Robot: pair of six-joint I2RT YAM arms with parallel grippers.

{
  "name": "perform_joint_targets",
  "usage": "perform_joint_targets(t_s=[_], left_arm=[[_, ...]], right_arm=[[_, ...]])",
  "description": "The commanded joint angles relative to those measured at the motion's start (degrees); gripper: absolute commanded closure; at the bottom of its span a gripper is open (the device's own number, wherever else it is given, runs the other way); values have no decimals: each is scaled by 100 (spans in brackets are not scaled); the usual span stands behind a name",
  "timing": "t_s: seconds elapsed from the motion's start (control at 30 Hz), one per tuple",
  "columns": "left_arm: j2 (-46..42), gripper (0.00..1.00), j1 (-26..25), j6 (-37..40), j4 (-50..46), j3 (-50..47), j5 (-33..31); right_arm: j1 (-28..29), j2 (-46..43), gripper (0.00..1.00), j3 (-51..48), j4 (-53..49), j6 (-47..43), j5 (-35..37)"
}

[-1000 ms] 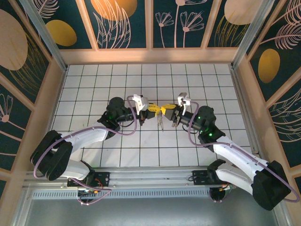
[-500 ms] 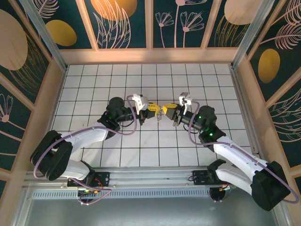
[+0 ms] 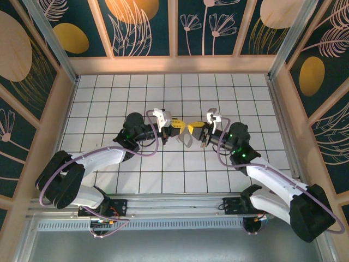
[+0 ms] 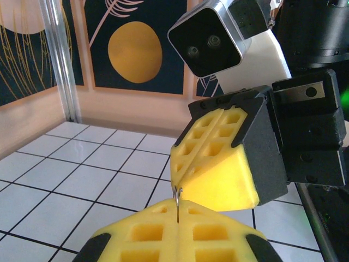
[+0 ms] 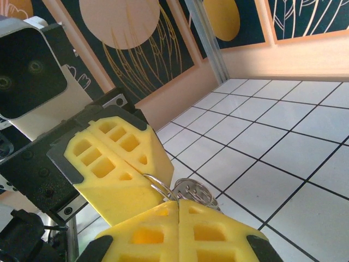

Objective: Put the keys on the keyring

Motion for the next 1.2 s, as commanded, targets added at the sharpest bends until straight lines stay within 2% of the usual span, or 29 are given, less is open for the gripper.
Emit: perform_joint_targets(t_s=[0.0,0.03,0.1,0.17,0.23,0.47,0.7,0.93,1.17], left_arm=[[-28,100,-44,-123,573,49,237],[-20,100,-44,-142,591,49,228],[-4,100,-44,-193,663,40,228],[15,100,-39,-252,762,23,232],[33,100,-44,-299,840,23,235],[153,100,-39,-502,1215,22,340],[397,100,13,-1034,1733,147,717],[807,100,235,-2139,2795,251,1150],[1340,100,395,-3180,3679,485,1377]], right_arm=[[-146,29,100,-141,37,109,-132],[-191,21,100,-141,22,141,-143],[-345,-22,79,-165,10,243,-192],[-565,-165,63,-240,17,352,-244],[-740,-336,57,-311,19,441,-304],[-997,-689,54,-343,-148,544,-296],[-1004,-660,53,-334,333,839,-463],[-999,-604,51,-213,766,1015,-580],[-992,-189,50,-37,1292,1230,-768]])
